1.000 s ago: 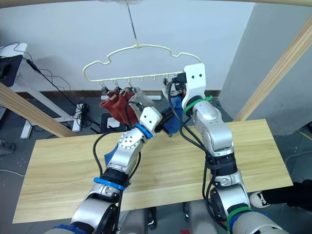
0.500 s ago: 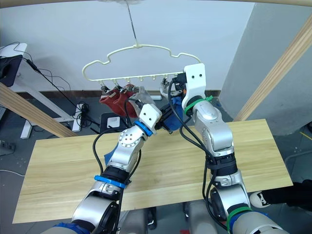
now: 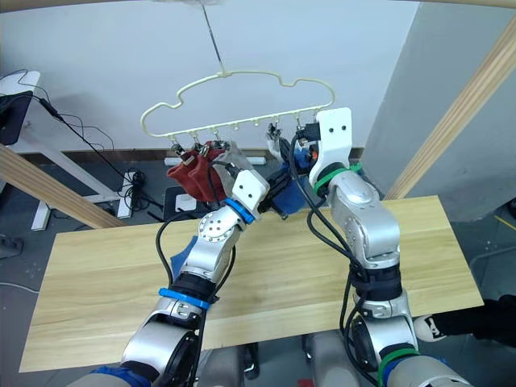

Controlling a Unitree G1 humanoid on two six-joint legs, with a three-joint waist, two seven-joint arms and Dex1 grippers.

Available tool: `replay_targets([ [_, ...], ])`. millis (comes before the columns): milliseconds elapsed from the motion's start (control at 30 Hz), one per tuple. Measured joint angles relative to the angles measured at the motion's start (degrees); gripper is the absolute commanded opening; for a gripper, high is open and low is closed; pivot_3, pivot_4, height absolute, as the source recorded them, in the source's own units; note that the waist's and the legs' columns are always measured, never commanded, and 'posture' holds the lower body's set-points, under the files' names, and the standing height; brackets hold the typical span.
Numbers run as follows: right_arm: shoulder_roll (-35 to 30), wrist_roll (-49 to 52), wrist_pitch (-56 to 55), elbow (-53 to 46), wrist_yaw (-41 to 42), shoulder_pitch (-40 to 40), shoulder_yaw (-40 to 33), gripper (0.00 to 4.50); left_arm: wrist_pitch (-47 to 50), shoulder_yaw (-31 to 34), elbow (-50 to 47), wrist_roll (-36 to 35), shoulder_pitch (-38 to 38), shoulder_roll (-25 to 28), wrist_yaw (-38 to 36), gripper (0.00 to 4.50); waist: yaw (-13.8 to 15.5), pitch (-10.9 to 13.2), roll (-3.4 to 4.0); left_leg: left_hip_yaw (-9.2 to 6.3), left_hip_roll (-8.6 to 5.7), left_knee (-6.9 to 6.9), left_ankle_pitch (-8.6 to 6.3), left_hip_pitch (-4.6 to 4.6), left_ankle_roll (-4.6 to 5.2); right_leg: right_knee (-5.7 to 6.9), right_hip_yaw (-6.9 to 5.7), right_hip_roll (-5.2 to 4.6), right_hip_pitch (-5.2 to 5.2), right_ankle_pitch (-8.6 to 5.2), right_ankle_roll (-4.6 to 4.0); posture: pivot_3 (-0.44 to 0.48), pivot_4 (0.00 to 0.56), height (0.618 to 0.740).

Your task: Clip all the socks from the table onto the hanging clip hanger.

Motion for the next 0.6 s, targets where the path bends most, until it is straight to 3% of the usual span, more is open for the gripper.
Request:
replay_targets([
  [133,-2.0,2.4,3.5,-6.5,1.6,2.3,0.1,4.44,1.3,0.6,0.0,-1.6,-0.1,-0.8,-0.2,0.00,-0.1,0.0,-0.02,-0.02,0.00,-0.01,-0.01,-0.03,0.01,-0.03,-0.02,0.01,-0.02,-0.02,0.04,-0.219,0.313,0.740],
  [233,-3.7,3.6,5.0,-10.3,2.5,3.5,0.0,4.50,2.8,1.4,-0.2,-2.8,-0.1,-1.1,-0.8,0.64,-0.2,0.0,-0.02,-0.04,0.00,-0.01,-0.01,-0.04,0.01,-0.02,-0.03,0.02,-0.03,-0.15,0.27,-0.221,0.313,0.740],
  [533,-7.4,4.6,6.3,-14.8,3.3,7.0,0.1,4.50,5.1,1.5,-2.0,-4.5,0.1,-1.1,-2.5,3.41,-0.3,0.0,-0.02,-0.06,-0.02,0.01,-0.01,-0.04,0.01,-0.01,-0.03,0.02,-0.02,-0.16,0.28,-0.222,0.315,0.740],
  [600,-8.1,4.5,6.0,-15.3,3.3,7.6,0.4,4.50,6.0,1.4,-2.3,-4.7,0.2,-1.0,-2.8,3.41,-0.3,0.0,-0.02,-0.06,-0.02,0.01,-0.01,-0.04,0.01,-0.01,-0.03,0.03,-0.02,-0.16,0.29,-0.222,0.315,0.740],
])
